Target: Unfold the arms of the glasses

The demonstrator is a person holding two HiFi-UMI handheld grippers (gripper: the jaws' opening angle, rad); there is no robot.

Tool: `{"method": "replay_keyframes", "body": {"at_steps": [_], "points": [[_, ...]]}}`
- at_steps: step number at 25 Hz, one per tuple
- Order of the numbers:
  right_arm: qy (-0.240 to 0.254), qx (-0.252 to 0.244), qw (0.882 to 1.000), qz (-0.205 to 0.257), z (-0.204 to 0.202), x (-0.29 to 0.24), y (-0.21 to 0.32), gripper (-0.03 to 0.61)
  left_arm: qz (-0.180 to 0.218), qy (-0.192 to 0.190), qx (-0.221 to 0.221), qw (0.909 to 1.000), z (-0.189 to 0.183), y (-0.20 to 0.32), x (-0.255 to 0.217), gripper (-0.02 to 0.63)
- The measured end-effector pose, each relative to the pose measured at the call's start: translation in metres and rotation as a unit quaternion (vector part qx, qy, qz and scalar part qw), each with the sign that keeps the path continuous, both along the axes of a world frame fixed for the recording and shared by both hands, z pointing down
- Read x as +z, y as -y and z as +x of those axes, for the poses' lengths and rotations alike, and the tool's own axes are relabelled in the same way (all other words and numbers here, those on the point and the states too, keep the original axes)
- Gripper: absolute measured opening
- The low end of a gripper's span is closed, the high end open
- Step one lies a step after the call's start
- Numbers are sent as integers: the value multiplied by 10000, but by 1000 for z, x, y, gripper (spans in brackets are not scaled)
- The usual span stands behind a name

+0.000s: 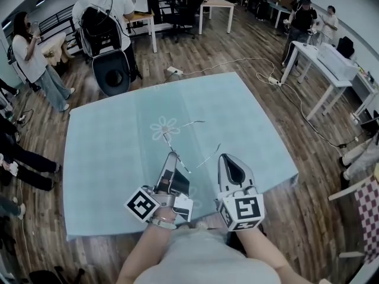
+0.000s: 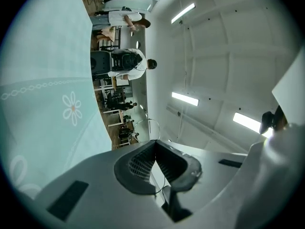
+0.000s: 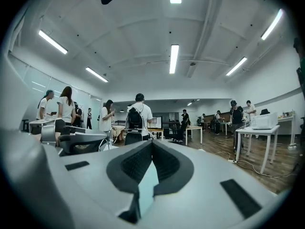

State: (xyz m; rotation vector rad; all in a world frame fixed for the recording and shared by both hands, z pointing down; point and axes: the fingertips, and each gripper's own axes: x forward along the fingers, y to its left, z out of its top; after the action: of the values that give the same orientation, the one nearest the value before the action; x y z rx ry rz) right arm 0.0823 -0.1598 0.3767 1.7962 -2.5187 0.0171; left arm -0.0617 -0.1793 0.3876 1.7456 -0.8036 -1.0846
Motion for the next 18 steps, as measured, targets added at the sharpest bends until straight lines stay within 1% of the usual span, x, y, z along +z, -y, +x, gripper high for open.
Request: {"method": "replay_keyframes", "body": {"at_steps": [4,18], "points": [[-13,50,10000,-18,3,-1,0,8,2,44,-28,10000,0,-1,0,10],[-117,70,9999,3,3,0,0,8,79,-51,21,10000,-1,-1,-1,9]]}}
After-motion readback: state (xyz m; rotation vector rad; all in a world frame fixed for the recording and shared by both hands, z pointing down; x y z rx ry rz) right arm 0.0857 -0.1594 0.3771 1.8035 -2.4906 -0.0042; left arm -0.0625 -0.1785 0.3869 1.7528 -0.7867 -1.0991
